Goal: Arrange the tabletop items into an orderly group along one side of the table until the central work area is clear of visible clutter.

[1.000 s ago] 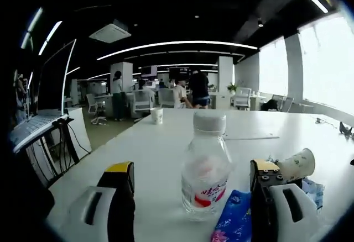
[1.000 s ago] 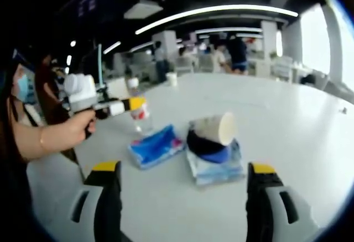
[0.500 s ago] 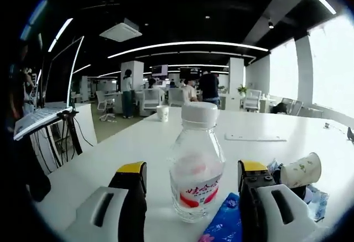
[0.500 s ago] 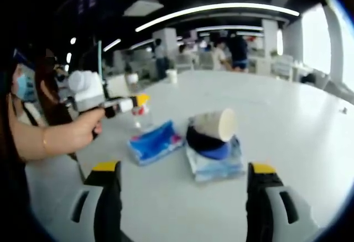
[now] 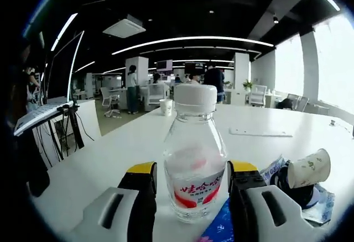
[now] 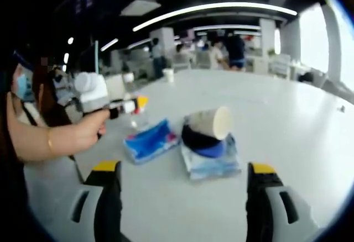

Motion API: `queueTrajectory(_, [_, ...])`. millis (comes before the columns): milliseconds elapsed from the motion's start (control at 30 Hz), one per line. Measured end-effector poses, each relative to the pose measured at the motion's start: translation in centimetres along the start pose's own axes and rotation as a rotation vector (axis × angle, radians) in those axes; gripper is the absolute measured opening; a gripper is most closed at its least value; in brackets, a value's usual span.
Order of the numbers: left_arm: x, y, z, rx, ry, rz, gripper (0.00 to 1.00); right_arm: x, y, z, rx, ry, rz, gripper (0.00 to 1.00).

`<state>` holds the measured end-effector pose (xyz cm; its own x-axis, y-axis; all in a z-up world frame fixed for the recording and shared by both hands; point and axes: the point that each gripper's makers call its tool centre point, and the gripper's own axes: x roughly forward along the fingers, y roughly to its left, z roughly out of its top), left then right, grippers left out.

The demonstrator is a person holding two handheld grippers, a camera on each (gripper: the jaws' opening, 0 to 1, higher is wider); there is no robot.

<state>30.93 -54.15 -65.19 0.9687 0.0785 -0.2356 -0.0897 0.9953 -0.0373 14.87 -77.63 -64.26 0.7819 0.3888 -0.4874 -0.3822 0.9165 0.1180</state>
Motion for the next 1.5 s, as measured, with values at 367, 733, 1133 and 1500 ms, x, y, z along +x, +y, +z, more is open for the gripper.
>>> queueTrajectory(367, [0.4, -0.3, -0.1, 0.039, 0.022, -0.096, 0.39, 0.1, -0.1, -0.4, 0.006, 0.006, -0.005, 0.91])
queueTrajectory(733, [0.9, -0.4, 0.1, 0.096, 0.039, -0.321, 0.39, 0.3, 0.2, -0.8, 0.021, 0.010, -0.002, 0.91])
queueTrajectory(1133, [1.2, -0.7, 0.2, 0.144, 0.049, -0.539, 0.39, 0.7, 1.0, -0.6, 0.019, 0.008, 0.012, 0.90])
queueTrajectory(1500, [1.2, -1.0, 0.2, 0.166, 0.043, -0.597, 0.40, 0.5, 1.0, -0.6, 0.018, 0.009, 0.008, 0.90])
